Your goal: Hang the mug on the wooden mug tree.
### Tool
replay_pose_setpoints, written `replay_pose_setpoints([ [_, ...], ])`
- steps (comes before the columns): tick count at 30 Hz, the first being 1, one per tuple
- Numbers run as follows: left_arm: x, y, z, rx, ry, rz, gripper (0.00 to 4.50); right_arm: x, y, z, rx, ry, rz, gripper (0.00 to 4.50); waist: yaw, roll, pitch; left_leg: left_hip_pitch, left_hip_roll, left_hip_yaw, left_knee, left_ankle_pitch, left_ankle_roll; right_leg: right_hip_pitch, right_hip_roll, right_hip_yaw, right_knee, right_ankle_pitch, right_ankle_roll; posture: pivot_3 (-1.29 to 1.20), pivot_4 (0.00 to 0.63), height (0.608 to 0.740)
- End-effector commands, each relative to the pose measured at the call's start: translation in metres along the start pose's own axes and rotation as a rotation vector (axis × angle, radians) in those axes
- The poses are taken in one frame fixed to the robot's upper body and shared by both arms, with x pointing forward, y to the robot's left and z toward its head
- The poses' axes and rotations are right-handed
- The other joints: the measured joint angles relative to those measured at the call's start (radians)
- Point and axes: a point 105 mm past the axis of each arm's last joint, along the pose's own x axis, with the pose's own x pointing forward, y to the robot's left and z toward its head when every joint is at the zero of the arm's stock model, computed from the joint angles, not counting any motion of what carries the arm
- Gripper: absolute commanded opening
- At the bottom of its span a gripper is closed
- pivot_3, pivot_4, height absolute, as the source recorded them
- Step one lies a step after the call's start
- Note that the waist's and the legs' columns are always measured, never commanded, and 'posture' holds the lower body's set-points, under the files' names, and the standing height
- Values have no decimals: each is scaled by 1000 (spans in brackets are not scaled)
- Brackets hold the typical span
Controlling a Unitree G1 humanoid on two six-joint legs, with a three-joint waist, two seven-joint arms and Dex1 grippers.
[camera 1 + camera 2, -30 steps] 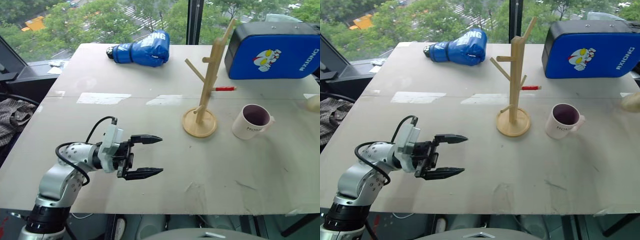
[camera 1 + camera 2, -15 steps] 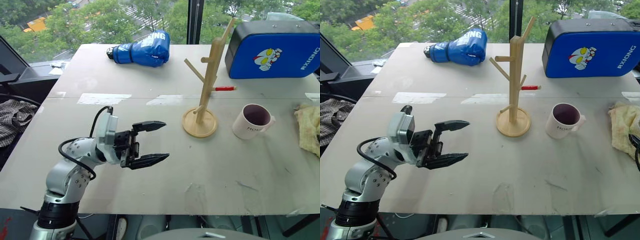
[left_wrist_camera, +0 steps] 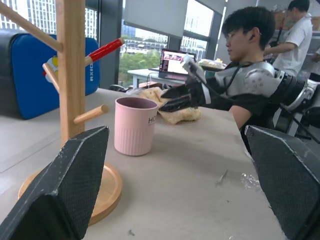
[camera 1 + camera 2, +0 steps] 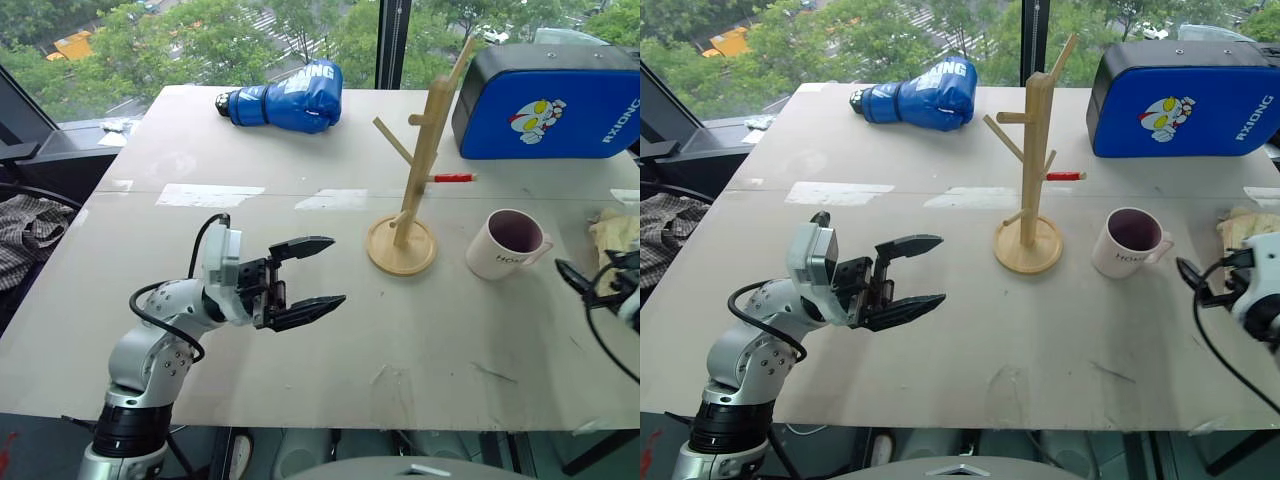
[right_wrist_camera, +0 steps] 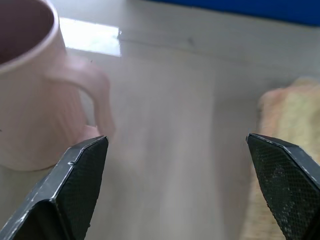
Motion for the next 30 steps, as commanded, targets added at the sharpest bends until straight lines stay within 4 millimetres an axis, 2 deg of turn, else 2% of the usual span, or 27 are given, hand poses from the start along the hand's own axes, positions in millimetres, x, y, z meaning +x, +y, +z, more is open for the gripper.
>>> replay_pose_setpoints([
  [1,0,-11,7,31,9,-7,4500,5,5,9,-6,-56,-14,4474,1,0,0,0,0,0,0,0,0,0,0,0,0,0,0,0,150,740],
  [11,-2,-35,-2,23,50,27,4500,43,20,3,15,-64,18,4474,-16,0,0,3,0,0,-1,-2,3,1,-1,1,2,0,0,0,150,740],
  [14,-1,-38,-2,27,52,37,4500,55,21,1,13,-77,17,3707,-16,1,0,3,0,0,-1,-1,1,1,-1,1,2,0,0,0,150,740],
  [18,-2,-35,1,57,53,69,4500,64,24,-1,14,-100,39,1891,-16,1,0,2,0,0,-1,0,0,1,-1,1,1,0,0,0,150,740],
  [22,-1,-24,6,44,38,111,4500,64,29,9,-5,-182,86,16,-15,1,0,2,0,0,-1,0,0,1,-1,0,1,0,0,0,150,740],
  [24,0,-21,7,41,33,129,4500,61,30,14,-24,-215,110,16,-16,1,0,3,0,0,-1,-1,1,1,-1,0,1,0,0,0,150,740],
  [26,1,-13,14,137,-35,166,4500,49,37,33,-37,-298,206,16,-14,2,1,3,0,1,-1,-1,1,1,-1,1,1,0,0,0,150,740],
  [30,-4,-10,13,61,-22,150,4500,17,50,74,-119,-378,406,16,-15,5,3,2,0,0,-1,0,0,1,-1,0,1,0,0,0,150,740],
])
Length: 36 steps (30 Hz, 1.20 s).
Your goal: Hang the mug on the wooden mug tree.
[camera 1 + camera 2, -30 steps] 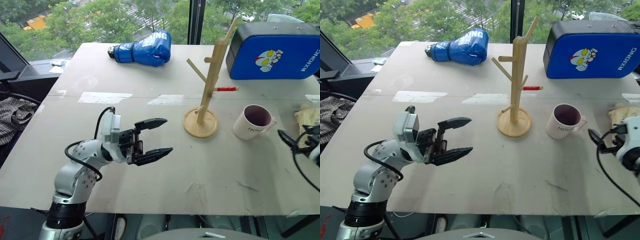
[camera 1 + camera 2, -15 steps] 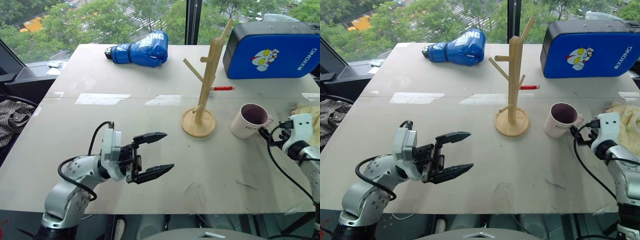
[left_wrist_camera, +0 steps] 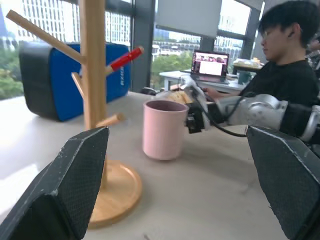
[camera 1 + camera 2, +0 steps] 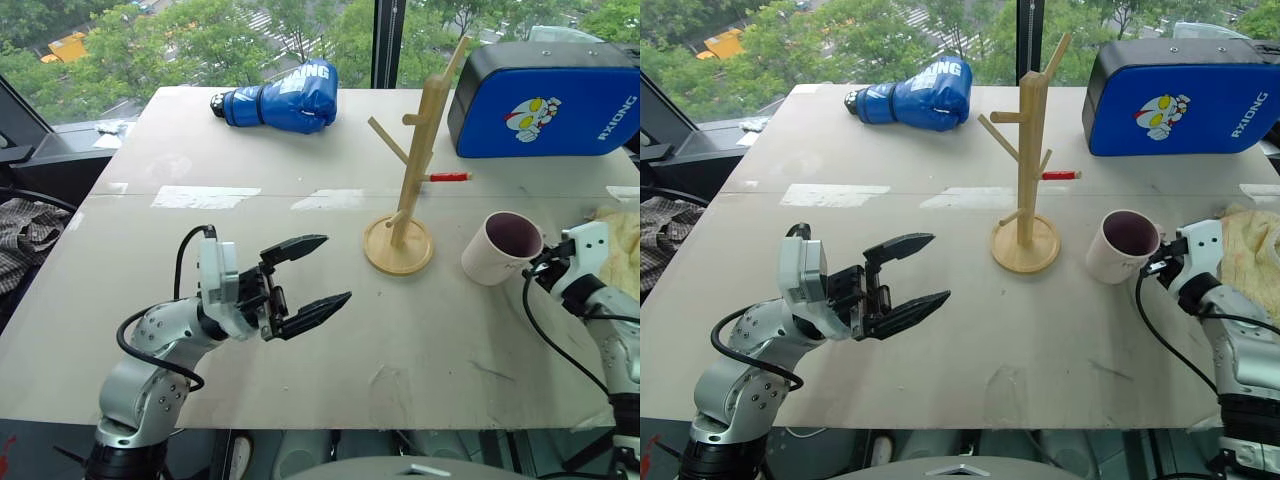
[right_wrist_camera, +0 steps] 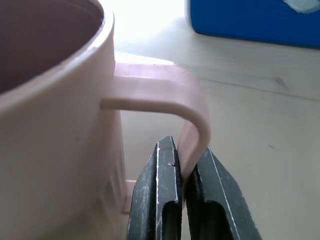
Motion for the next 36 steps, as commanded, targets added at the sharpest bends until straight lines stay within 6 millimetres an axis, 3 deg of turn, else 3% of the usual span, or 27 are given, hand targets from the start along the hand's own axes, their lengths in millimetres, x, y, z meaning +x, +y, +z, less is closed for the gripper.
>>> replay_pose_setpoints([
  [1,-6,4,8,-22,-7,-19,4500,-17,10,67,-116,-122,165,16,-2,2,1,0,0,0,0,0,1,0,0,0,0,0,0,0,150,740],
  [5,-13,-7,11,-84,-31,-45,4500,-10,20,97,-216,-63,281,16,-13,2,2,1,0,0,0,-2,4,1,0,1,0,0,0,0,150,740],
  [10,-15,-30,19,-102,-69,-48,4500,12,26,130,-270,-44,367,16,-14,0,2,1,1,0,0,-2,4,0,-1,0,0,0,0,0,150,740],
  [17,-3,-48,32,-57,-115,14,4500,30,40,140,-323,27,512,16,4,0,3,-2,0,-1,0,-2,4,0,-3,-2,-3,0,0,0,150,740],
  [24,23,-58,36,-50,-118,89,4500,47,53,153,-366,18,592,16,-2,0,3,-1,0,-1,0,-2,4,0,-3,-2,-2,0,0,0,150,740],
  [29,32,-30,31,-39,-103,133,4500,41,53,152,-376,62,632,16,7,0,3,-2,0,-3,1,-2,4,0,-2,-4,-2,0,0,0,150,740],
  [33,7,10,21,-48,-82,159,4500,30,51,153,-371,95,650,16,5,0,3,-2,0,-2,1,0,1,0,-2,-4,-2,0,0,0,150,740],
  [36,-8,24,16,-56,-75,150,4500,30,54,153,-377,105,653,16,-4,0,4,-4,0,-2,0,0,0,-3,-2,-3,-2,0,0,0,150,740],
])
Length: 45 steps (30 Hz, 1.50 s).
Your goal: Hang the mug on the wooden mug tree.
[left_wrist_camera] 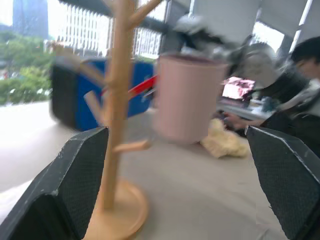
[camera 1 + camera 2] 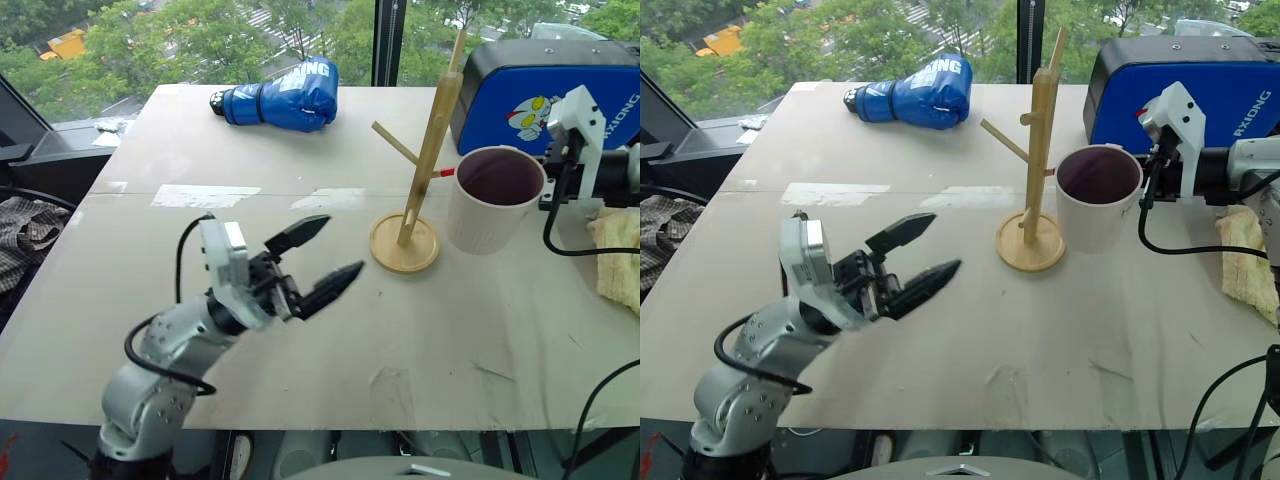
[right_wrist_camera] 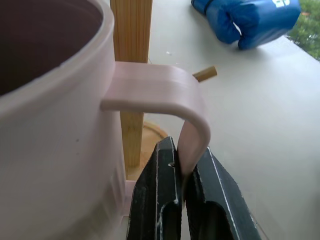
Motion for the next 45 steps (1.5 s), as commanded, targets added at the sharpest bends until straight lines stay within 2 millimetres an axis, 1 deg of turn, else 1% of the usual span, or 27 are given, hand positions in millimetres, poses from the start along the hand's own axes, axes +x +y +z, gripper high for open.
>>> replay_pose_setpoints([
  [1,-12,12,7,25,-33,-44,4500,-4,3,18,-55,-27,-2,16,-2,0,0,0,0,0,0,0,0,0,0,0,0,0,0,0,150,740],
  [3,-18,19,4,22,-32,-56,4500,3,1,15,-66,-5,3,16,-2,0,1,0,0,0,0,0,0,0,0,0,0,0,0,0,150,740],
  [6,-26,22,2,22,-33,-74,4500,14,-1,13,-71,9,13,16,-1,-1,1,0,0,0,0,0,0,0,0,0,0,0,0,0,150,740],
  [9,-36,12,0,20,-28,-109,4500,30,-4,9,-73,23,25,16,-2,-2,2,0,0,0,0,0,0,0,-1,0,0,0,0,0,150,740],
  [12,-42,3,-1,22,-20,-130,4500,38,-4,5,-58,47,51,16,-1,-2,2,-1,0,0,-1,0,0,-1,-1,0,-1,0,0,0,150,740],
  [14,-46,-1,-1,25,-19,-131,4500,42,-7,2,-52,31,44,16,2,-2,2,-2,0,-1,-1,0,0,-1,-2,-1,-1,0,0,0,150,740],
  [17,-50,-4,-2,31,-23,-129,4500,39,-4,-10,-65,40,60,920,9,-3,2,-2,-1,-2,0,0,0,-2,-3,-2,-1,0,0,0,150,740],
  [21,-53,-5,-4,30,-27,-125,4500,27,3,-3,-65,-40,37,2650,7,-3,2,-3,-1,-3,0,0,0,-2,-4,-3,-1,0,0,0,150,740],
  [24,-53,-4,-9,41,-22,-121,4500,8,13,-2,-42,-96,29,2650,5,-2,2,-5,-1,-4,-1,0,0,-4,-4,-3,-1,0,0,0,150,740],
  [26,-52,-3,-11,33,-12,-119,4500,-4,13,-4,-2,-126,-28,2650,8,-2,2,-9,-1,-5,0,0,0,-7,-3,-4,0,0,0,0,150,740],
  [28,-51,-2,-14,21,5,-117,4500,-19,15,-12,11,-132,-97,2650,11,-2,2,-10,-1,-6,0,0,0,-7,-3,-5,-1,0,0,0,150,740],
  [30,-50,2,-19,23,28,-90,4500,-34,18,-24,44,-117,-172,2650,13,-2,2,-11,-1,-6,1,0,0,-7,-3,-6,-1,0,0,0,150,740],
  [33,-52,7,-28,-12,77,-62,4500,-53,26,-39,88,-115,-247,2650,18,-2,2,-10,-1,-6,1,0,0,-7,-3,-5,0,0,0,0,150,740],
  [35,-55,10,-37,-18,130,-40,4500,-64,39,-58,148,-92,-289,3662,19,-2,2,-10,-1,-5,2,0,0,-6,-3,-5,1,0,0,0,150,740],
  [36,-57,14,-42,-24,154,-17,4500,-69,52,-74,198,-73,-311,3932,18,-2,1,-9,-1,-6,2,0,0,-6,-2,-5,1,0,0,0,150,740],
  [37,-59,16,-45,-28,172,0,4500,-73,62,-85,225,-51,-332,4383,23,-3,1,-9,-1,-5,2,-1,1,-6,-1,-4,2,0,0,0,150,740],
  [39,-65,23,-53,-13,215,43,4500,-78,86,-111,298,0,-369,4457,31,-4,0,-9,-1,-8,1,-1,1,-5,0,-6,1,0,0,0,150,740],
  [40,-67,26,-56,-4,235,63,4500,-79,95,-119,311,12,-392,4457,32,-2,-1,-10,-1,-9,1,0,1,-5,0,-6,1,0,0,0,150,740],
  [41,-70,30,-62,10,261,95,4500,-81,100,-126,316,16,-435,4457,29,-2,-1,-10,-1,-8,1,0,0,-5,0,-6,1,0,0,0,150,740],
  [43,-76,37,-74,59,345,153,4500,-81,111,-135,347,24,-457,4457,22,-1,-2,-9,-1,-7,2,0,1,-5,-1,-4,1,0,0,0,150,740],
  [44,-78,38,-79,74,376,170,4500,-81,114,-140,341,35,-476,4457,16,0,-1,-6,-1,-5,2,-2,4,-4,-1,-2,2,0,1,0,150,740],
  [45,-78,37,-83,76,384,164,4500,-81,118,-144,352,37,-481,4457,10,-1,-1,0,-1,-4,1,-3,4,2,-1,-1,1,0,1,0,150,740],
])
